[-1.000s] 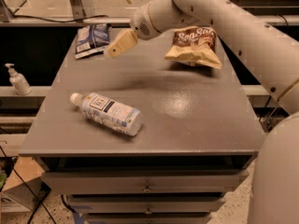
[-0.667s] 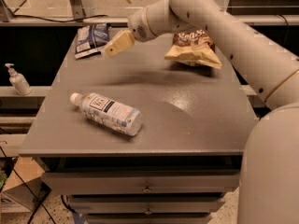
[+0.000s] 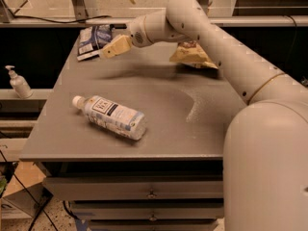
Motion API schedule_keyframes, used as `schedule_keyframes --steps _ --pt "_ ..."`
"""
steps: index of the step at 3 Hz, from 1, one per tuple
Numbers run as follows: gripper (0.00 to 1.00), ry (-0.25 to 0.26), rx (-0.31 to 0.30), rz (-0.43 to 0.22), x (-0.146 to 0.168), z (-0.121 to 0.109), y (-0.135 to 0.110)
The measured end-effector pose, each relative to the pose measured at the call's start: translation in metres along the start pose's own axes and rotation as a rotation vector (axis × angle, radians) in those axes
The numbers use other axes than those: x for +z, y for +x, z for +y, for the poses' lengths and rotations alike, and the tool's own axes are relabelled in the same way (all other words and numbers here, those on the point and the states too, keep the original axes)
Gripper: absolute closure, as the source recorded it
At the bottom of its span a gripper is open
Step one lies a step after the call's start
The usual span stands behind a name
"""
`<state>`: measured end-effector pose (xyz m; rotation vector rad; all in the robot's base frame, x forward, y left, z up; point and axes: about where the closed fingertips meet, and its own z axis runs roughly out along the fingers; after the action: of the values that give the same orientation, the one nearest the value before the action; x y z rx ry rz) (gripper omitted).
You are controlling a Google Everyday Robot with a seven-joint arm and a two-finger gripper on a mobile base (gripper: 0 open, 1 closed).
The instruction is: Pick blue chip bag
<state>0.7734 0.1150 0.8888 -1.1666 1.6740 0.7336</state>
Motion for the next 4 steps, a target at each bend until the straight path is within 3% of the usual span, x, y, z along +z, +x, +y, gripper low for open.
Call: schedule_keyframes --steps 2,4 --pt "0.0 0.008 0.037 -0.015 0.039 -0.016 0.007" --pt "0.0 0.061 0.053 0.0 0.071 -0.027 0.011"
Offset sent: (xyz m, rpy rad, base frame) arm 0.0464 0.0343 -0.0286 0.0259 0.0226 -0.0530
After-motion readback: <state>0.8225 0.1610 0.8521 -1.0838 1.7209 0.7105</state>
